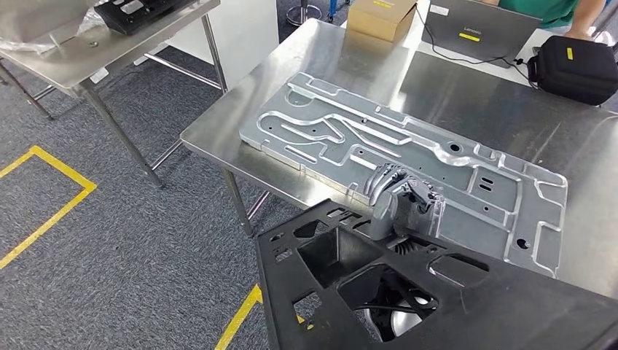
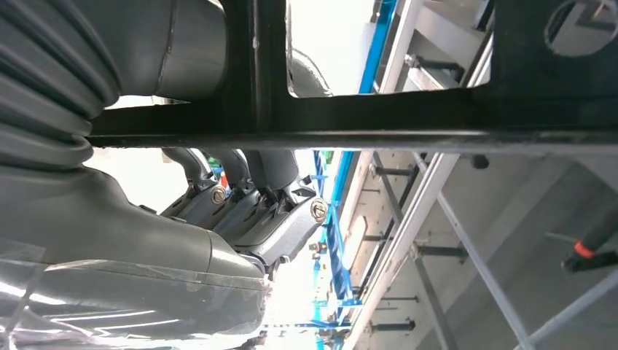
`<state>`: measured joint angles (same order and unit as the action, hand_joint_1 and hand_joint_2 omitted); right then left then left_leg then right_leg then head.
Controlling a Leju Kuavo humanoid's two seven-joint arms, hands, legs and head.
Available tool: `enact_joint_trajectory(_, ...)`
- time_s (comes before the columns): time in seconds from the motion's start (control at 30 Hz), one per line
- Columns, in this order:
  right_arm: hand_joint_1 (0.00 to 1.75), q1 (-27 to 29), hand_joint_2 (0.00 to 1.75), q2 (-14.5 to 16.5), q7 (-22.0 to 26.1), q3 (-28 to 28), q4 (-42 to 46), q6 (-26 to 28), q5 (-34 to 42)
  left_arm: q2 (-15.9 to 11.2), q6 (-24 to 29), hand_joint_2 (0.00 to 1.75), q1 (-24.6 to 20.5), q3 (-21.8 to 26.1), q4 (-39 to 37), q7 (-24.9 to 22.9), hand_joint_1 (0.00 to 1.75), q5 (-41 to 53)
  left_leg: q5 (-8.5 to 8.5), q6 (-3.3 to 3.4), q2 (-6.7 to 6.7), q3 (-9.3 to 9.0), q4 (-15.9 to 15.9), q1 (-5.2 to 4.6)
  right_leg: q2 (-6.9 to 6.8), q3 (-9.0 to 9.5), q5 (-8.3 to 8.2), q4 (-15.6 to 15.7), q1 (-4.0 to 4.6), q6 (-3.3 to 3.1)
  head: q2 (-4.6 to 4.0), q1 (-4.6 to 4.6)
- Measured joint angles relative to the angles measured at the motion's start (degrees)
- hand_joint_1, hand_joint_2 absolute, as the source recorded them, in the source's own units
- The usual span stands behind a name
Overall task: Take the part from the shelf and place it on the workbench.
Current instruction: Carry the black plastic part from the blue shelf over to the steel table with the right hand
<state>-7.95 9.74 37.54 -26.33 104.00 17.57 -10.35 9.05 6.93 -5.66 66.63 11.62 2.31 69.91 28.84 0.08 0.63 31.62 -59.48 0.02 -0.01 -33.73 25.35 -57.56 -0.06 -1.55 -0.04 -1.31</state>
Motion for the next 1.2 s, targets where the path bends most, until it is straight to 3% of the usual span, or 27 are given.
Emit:
enact_joint_trajectory(0.03, 1.64, -0.03, 1.75, 0.02, 0.02, -0.01, -0.01, -0.01, 0.01, -0.04, -0.02, 1.75, -0.01, 0.0, 0.01, -0.01, 0.0, 0.03, 1.12, -0.3, -0.08, 1.14, -2.43, 0.06, -0.07, 0.58, 0.07, 0.45, -0.26, -0.1, 0.0, -0.05)
enact_joint_trajectory(0.1, 1.64, -0.08, 1.75, 0.05, 0.03, -0.01, -0.09, -0.02, 0.04, -0.14, -0.1, 1.75, -0.03, 0.02, 0.01, -0.03, 0.0, -0.01, 3.92, -0.82, -0.2, 5.14, -9.81, 0.38, -0.24, 1.37, 0.6, 0.63, -0.31, -0.23, 0.0, -0.12)
enact_joint_trajectory(0.13, 1.64, -0.07, 1.75, 0.05, 0.03, -0.02, -0.19, -0.03, 0.09, -0.19, -0.16, 1.75, -0.1, 0.02, 0.01, -0.04, 0.0, -0.07, 4.64, -1.04, -0.25, 7.07, -12.94, 0.53, -0.28, 1.73, 0.95, 0.61, -0.32, -0.21, 0.0, -0.1)
enact_joint_trajectory(0.17, 1.64, -0.05, 1.75, 0.05, 0.03, -0.03, -0.31, -0.04, 0.17, -0.23, -0.2, 1.75, -0.18, 0.02, 0.01, -0.06, 0.0, -0.1, 4.28, -1.22, -0.28, 8.17, -14.34, 0.65, -0.3, 2.17, 1.33, 0.59, -0.35, -0.15, 0.0, -0.1)
enact_joint_trajectory(0.2, 1.64, -0.06, 1.75, 0.05, 0.03, -0.06, -0.43, -0.05, 0.28, -0.27, -0.22, 1.75, -0.24, 0.02, 0.01, -0.1, 0.0, -0.11, 2.78, -1.36, -0.33, 8.2, -13.59, 0.77, -0.27, 2.71, 1.76, 0.55, -0.41, -0.04, 0.0, -0.1)
enact_joint_trajectory(0.27, 1.64, -0.07, 1.75, 0.05, 0.04, -0.14, -0.58, -0.09, 0.54, -0.34, -0.16, 1.75, -0.15, 0.02, 0.0, -0.21, 0.0, -0.09, -2.02, -1.53, -0.53, 5.72, -6.99, 1.01, -0.17, 3.94, 2.8, 0.45, -0.56, 0.37, 0.0, -0.1)
enact_joint_trajectory(0.3, 1.64, -0.09, 1.75, 0.06, 0.05, -0.18, -0.61, -0.12, 0.63, -0.35, -0.12, 1.75, -0.05, 0.02, -0.01, -0.27, 0.0, -0.09, -3.53, -1.51, -0.64, 4.19, -3.46, 0.96, -0.08, 4.38, 3.33, 0.31, -0.49, 0.7, 0.0, -0.1)
enact_joint_trajectory(0.37, 1.64, -0.13, 1.75, 0.07, 0.07, -0.22, -0.65, -0.21, 0.8, -0.36, -0.07, 1.75, 0.09, 0.02, -0.02, -0.35, 0.0, -0.08, -3.86, -0.82, -0.72, 2.5, 0.28, 0.82, 0.02, 4.75, 4.0, 0.19, -0.29, 1.41, 0.0, -0.04)
enact_joint_trajectory(0.47, 1.64, -0.22, 1.75, 0.08, 0.09, -0.25, -0.68, -0.28, 1.02, -0.36, -0.07, 1.75, 0.12, 0.02, -0.02, -0.41, 0.0, -0.09, -2.8, 0.71, -0.35, 1.58, 1.19, 0.76, 0.0, 4.83, 4.1, -0.77, -0.29, 2.36, 0.0, 0.07)
enact_joint_trajectory(0.53, 1.64, -0.43, 1.75, 0.08, 0.16, -0.27, -0.69, -0.28, 1.14, -0.36, -0.04, 1.75, 0.13, 0.02, -0.02, -0.51, 0.0, -0.07, -2.28, 1.45, -0.2, 0.38, 1.65, 0.82, -0.01, 2.74, 4.76, -4.81, -0.47, 2.8, 0.0, 0.13)
enact_joint_trajectory(0.63, 1.64, -0.56, 1.75, 0.05, 0.23, -0.27, -0.86, -0.28, 1.35, -0.39, 0.08, 1.75, 0.26, 0.02, -0.02, -0.66, 0.0, 0.09, -1.07, 1.92, -0.16, -1.14, 1.94, 0.63, 0.0, -4.81, 7.67, -14.78, -0.55, 3.01, 0.0, 0.15)
enact_joint_trajectory(0.67, 1.64, -0.53, 1.75, 0.04, 0.23, -0.27, -0.93, -0.28, 1.4, -0.42, 0.1, 1.75, 0.34, 0.03, -0.02, -0.67, 0.0, 0.17, -0.53, 1.95, -0.08, -1.75, 1.95, 0.54, 0.01, -6.82, 8.06, -16.4, -0.54, 2.96, 0.0, 0.15)
enact_joint_trajectory(0.7, 1.64, -0.52, 1.75, 0.04, 0.23, -0.27, -0.99, -0.27, 1.44, -0.44, 0.1, 1.75, 0.41, 0.03, -0.02, -0.68, 0.0, 0.23, 0.07, 1.94, 0.02, -2.52, 1.96, 0.42, 0.01, -7.91, 7.46, -16.14, -0.47, 2.78, 0.0, 0.15)
enact_joint_trajectory(0.73, 1.64, -0.52, 1.75, 0.03, 0.23, -0.27, -1.01, -0.26, 1.46, -0.46, 0.1, 1.75, 0.47, 0.03, -0.02, -0.69, 0.0, 0.27, 0.72, 1.92, 0.12, -3.41, 1.97, 0.27, 0.02, -8.05, 5.77, -14.1, -0.32, 2.41, 0.0, 0.16)
enact_joint_trajectory(0.8, 1.64, -0.48, 1.75, 0.03, 0.23, -0.27, -1.02, -0.22, 1.48, -0.39, 0.1, 1.75, 0.54, 0.03, -0.03, -0.74, 0.0, 0.36, 2.13, 1.82, 0.25, -5.18, 1.99, -0.01, 0.1, -6.89, -0.2, -7.16, 0.36, 1.02, -0.01, 0.12)
enact_joint_trajectory(0.87, 1.64, -0.4, 1.75, 0.01, 0.23, -0.27, -1.07, -0.2, 1.49, -0.29, 0.09, 1.75, 0.51, 0.03, -0.07, -0.79, 0.0, 0.45, 3.45, 1.36, 0.32, -6.48, 2.28, -0.07, 0.28, -5.79, -3.45, -2.7, 1.14, -0.17, -0.01, 0.1)
enact_joint_trajectory(0.97, 1.64, -0.44, 1.75, 0.03, 0.31, -0.28, -1.01, -0.18, 1.5, -0.31, 0.09, 1.75, 0.3, 0.03, -0.07, -0.88, 0.0, 0.6, 3.34, 0.42, 0.24, -8.03, 1.47, -0.01, 0.38, -3.49, -2.86, -1.23, 1.25, -0.72, 0.0, 0.17)
enact_joint_trajectory(1.03, 1.64, -0.57, 1.75, 0.08, 0.35, -0.32, -0.96, -0.1, 1.49, -0.38, 0.1, 1.75, 0.06, 0.02, -0.04, -0.93, 0.0, 0.54, 2.99, -0.14, 0.09, -6.62, -2.57, 0.07, 0.31, -1.59, -2.35, -0.26, 0.87, -1.14, 0.0, 0.11)
enact_joint_trajectory(1.07, 1.64, -0.58, 1.75, 0.09, 0.37, -0.33, -0.97, -0.04, 1.49, -0.4, 0.1, 1.75, -0.03, 0.02, -0.04, -0.94, 0.0, 0.47, 3.71, -0.42, 0.01, -4.73, -5.57, 0.22, 0.25, -0.98, -1.96, 0.02, 0.74, -1.27, 0.0, 0.08)
enact_joint_trajectory(1.13, 1.64, -0.51, 1.75, 0.1, 0.38, -0.34, -1.06, 0.05, 1.51, -0.44, 0.1, 1.75, -0.04, 0.02, -0.04, -0.91, 0.0, 0.32, 6.78, -1.09, -0.07, -0.15, -11.02, 0.52, 0.41, -0.18, -1.03, 0.09, 0.6, -1.37, 0.0, 0.04)
enact_joint_trajectory(1.17, 1.64, -0.43, 1.75, 0.09, 0.38, -0.34, -1.14, 0.1, 1.55, -0.48, 0.09, 1.75, 0.0, 0.03, -0.04, -0.81, 0.0, 0.26, 8.02, -1.4, -0.12, 1.65, -12.27, 0.7, 0.65, 0.29, -0.51, 0.06, 0.5, -1.22, 0.0, 0.04)
enact_joint_trajectory(1.2, 1.64, -0.36, 1.75, 0.09, 0.38, -0.34, -1.23, 0.14, 1.58, -0.51, 0.06, 1.75, 0.02, 0.04, -0.04, -0.69, 0.0, 0.25, 8.11, -1.71, -0.15, 2.75, -12.05, 0.88, 0.96, 0.85, 0.02, 0.0, 0.34, -1.0, 0.0, 0.04)
